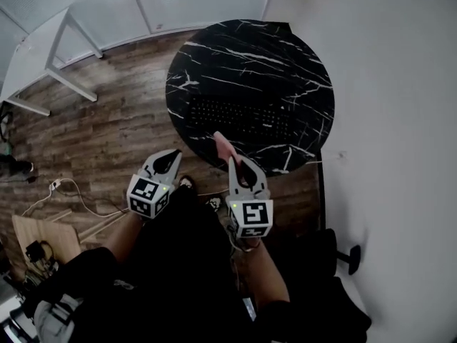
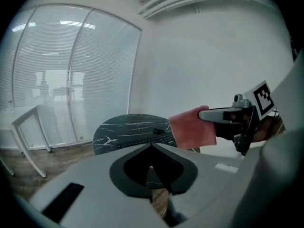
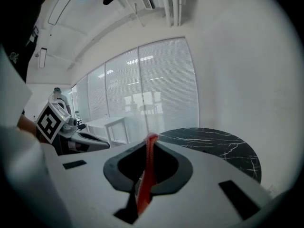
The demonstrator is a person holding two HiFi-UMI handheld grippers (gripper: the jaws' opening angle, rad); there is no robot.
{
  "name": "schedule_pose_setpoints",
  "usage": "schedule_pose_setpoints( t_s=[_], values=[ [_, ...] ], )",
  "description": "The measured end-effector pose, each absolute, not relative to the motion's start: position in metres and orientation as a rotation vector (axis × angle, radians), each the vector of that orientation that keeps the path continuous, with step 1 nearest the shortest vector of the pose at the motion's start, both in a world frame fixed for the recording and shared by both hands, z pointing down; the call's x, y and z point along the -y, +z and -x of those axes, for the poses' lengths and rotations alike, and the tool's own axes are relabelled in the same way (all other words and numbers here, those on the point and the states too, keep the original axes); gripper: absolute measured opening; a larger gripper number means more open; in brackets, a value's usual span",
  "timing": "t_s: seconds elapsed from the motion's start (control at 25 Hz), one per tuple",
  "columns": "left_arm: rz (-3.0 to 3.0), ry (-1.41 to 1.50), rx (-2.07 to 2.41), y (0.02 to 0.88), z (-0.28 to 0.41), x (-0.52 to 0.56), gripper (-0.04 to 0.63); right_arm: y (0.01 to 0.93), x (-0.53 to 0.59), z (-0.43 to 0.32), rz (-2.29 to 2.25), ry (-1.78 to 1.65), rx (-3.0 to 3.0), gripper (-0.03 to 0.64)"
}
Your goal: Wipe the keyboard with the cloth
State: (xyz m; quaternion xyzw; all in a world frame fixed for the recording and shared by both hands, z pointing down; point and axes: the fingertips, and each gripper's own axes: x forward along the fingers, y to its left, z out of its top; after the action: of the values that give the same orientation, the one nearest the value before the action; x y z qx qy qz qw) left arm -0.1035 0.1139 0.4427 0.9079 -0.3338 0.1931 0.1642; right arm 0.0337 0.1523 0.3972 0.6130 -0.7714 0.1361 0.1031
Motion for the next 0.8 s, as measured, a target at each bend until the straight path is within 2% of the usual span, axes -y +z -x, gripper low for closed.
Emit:
schedule_pose_setpoints(
  t_s=[0.48,0.8],
  values=[
    [-2.454,0.528,1.039,0.484,0.093,-0.006,0.000,0.411,-0.018,-0.051,-1.595,0.310,2.283,0.006],
    [-2.400,0.550,1.000,0.528,0.098,0.065,0.000,0.434,0.070,-0.020,-1.342,0.096,2.203,0.006]
  ],
)
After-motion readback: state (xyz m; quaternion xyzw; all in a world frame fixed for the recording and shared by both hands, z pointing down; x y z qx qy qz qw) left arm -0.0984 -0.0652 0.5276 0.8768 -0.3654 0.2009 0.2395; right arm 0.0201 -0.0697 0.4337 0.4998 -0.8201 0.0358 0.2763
